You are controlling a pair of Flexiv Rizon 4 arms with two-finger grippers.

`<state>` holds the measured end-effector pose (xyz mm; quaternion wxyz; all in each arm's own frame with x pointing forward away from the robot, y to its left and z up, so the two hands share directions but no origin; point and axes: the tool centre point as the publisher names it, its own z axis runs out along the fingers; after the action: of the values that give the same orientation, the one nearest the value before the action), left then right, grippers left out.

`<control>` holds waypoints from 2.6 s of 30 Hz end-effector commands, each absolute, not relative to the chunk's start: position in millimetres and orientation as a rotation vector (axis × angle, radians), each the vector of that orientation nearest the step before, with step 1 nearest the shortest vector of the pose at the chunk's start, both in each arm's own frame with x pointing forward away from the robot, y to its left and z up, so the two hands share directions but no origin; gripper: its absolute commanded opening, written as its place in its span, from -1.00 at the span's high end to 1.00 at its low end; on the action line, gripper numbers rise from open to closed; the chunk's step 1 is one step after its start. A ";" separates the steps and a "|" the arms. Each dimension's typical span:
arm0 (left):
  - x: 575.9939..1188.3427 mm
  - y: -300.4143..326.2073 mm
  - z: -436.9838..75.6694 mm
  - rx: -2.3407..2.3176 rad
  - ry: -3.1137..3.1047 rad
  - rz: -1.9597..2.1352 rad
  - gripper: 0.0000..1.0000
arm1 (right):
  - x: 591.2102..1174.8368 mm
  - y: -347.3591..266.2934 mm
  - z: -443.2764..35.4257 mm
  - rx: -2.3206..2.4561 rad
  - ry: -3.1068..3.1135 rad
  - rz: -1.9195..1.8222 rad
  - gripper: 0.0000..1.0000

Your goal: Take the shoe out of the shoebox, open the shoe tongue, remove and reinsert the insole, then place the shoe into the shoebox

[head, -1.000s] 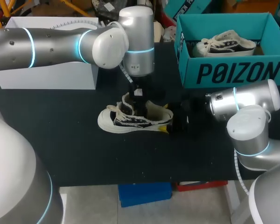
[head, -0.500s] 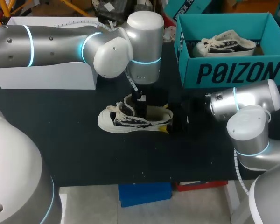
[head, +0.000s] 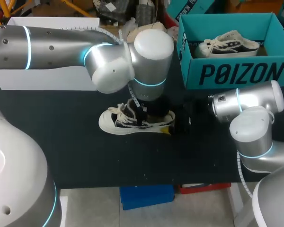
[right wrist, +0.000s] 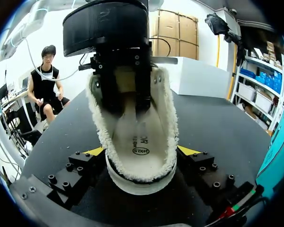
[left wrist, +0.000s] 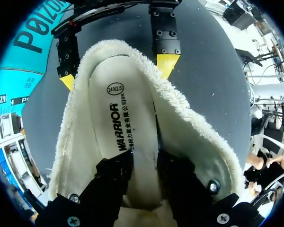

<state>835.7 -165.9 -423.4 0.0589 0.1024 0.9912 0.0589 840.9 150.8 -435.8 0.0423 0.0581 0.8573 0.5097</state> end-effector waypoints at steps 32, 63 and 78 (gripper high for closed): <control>863.1 -163.7 -459.5 -0.042 2.556 0.034 1.00 | 841.4 149.7 -434.1 0.182 2.624 1.557 1.00; 839.6 -156.9 -405.3 0.118 3.122 -0.069 1.00 | 841.4 149.7 -434.1 0.182 2.624 1.557 1.00; 839.5 -157.7 -374.5 0.067 3.153 -0.195 1.00 | 841.4 149.7 -434.1 0.182 2.624 1.557 1.00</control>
<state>841.2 -165.5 -382.5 -0.0099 0.0207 0.9983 -0.0530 842.1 149.9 -434.4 0.0428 0.0587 0.8571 0.5099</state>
